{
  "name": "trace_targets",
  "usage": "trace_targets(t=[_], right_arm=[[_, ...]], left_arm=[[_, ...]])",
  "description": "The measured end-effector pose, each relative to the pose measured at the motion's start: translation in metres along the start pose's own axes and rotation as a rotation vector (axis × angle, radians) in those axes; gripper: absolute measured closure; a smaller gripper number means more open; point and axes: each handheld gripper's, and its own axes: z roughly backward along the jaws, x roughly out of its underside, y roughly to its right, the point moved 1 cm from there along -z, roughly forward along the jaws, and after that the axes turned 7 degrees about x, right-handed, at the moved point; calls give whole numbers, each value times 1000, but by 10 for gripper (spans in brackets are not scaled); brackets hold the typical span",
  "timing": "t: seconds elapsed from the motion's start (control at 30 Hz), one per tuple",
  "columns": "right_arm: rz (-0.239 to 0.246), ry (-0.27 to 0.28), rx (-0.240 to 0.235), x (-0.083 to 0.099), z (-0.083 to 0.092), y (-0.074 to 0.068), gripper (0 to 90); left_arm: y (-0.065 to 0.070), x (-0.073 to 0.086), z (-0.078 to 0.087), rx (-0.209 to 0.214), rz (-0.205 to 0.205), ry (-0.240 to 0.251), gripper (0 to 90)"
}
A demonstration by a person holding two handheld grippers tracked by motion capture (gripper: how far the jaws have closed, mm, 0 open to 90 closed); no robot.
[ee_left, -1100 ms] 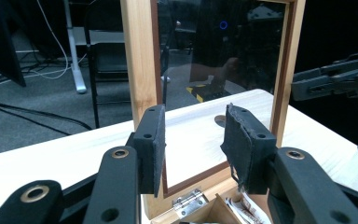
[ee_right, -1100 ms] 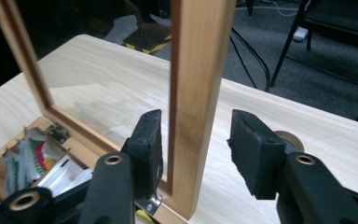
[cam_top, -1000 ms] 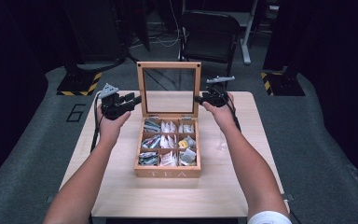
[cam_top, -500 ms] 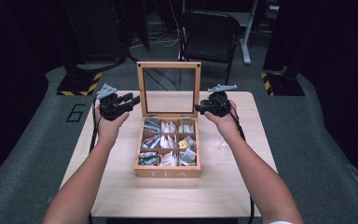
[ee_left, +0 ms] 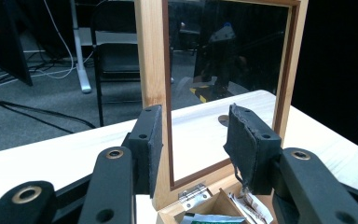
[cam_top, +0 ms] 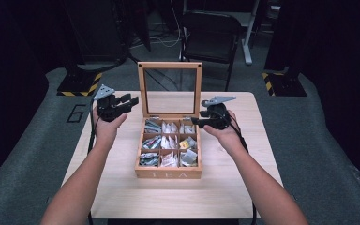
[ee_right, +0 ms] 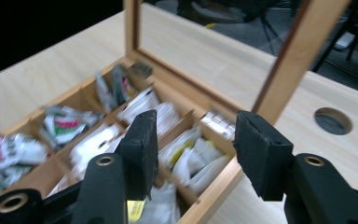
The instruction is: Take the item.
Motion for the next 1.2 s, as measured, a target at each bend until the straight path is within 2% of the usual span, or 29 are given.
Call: trace_targets(t=[0.17, 0.37, 0.53, 0.7, 1.03, 1.17, 1.2], right_arm=[[44, 9, -9, 9, 2, -9, 506], [50, 14, -26, 19, 6, -14, 538], [25, 13, -43, 30, 9, -19, 541], [20, 14, -50, 37, 11, -23, 543], [29, 60, -55, 55, 22, -35, 588], [48, 48, -54, 58, 22, -39, 599], [53, 44, -68, 60, 21, -40, 610]], left_arm=[[-1, 0, 1, 1, 2, 2, 559], [-1, 0, 3, 1, 1, -1, 558], [-1, 1, 4, 1, 1, -7, 554], [-2, 2, 4, -3, 2, -6, 553], [-1, 4, 3, -2, -1, -14, 551], [0, 5, 3, -1, 0, -21, 548], [1, 5, 3, -1, -1, -21, 547]])
